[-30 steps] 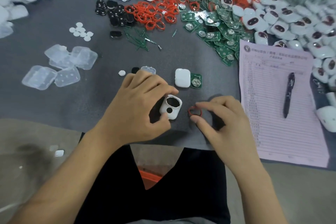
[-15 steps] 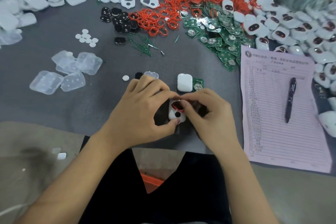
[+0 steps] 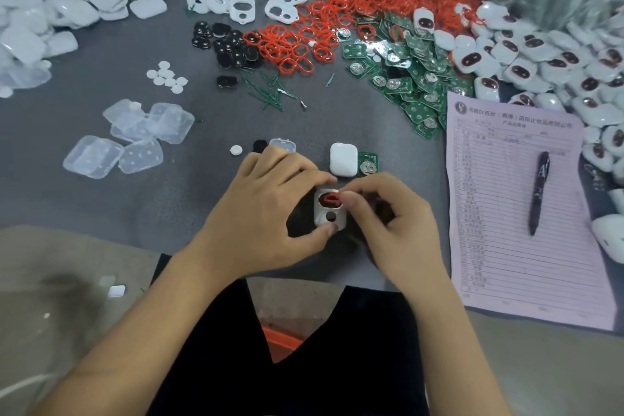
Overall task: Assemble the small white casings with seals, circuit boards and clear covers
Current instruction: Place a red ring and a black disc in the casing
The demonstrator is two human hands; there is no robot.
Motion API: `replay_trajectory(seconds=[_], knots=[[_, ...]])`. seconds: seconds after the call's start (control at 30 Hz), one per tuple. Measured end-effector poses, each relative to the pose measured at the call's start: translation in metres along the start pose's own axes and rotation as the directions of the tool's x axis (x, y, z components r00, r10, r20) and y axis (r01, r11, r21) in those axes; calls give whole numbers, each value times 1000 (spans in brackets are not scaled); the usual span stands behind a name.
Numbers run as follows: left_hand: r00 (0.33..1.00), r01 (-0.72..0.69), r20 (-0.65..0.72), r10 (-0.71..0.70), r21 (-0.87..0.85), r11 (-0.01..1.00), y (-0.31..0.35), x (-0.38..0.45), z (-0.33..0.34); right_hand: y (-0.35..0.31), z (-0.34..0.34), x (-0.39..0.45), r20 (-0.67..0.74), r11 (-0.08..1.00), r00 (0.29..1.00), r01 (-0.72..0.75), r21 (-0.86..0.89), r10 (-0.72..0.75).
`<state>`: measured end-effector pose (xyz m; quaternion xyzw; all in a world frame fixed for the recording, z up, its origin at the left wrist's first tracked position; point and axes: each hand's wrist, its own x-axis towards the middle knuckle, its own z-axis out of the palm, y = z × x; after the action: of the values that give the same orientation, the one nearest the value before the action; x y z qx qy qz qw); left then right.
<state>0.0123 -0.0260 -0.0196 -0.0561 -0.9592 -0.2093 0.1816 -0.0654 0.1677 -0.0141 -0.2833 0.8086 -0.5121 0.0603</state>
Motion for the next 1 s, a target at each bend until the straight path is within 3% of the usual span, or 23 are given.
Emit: replay_trajectory(seconds=[0.17, 0.3, 0.57, 0.77, 1.0], knots=[[995, -12, -99, -1, -123, 992, -5, -1, -2, -6, 3, 0, -36, 999, 999, -17, 46, 19], [987, -29, -160, 13, -93, 995, -8, -1, 2, -9, 3, 2, 11, 998, 1000, 1, 60, -2], [957, -53, -290, 26, -85, 995, -9, -3, 2, -11, -6, 5, 139, 975, 988, -98, 198, 71], [961, -29, -277, 8, -70, 997, -6, -3, 2, -1, -8, 3, 0, 991, 998, -65, 113, 66], [995, 37, -95, -35, 18, 999, -4, -2, 3, -1, -7, 8, 80, 986, 993, 100, -131, -90]])
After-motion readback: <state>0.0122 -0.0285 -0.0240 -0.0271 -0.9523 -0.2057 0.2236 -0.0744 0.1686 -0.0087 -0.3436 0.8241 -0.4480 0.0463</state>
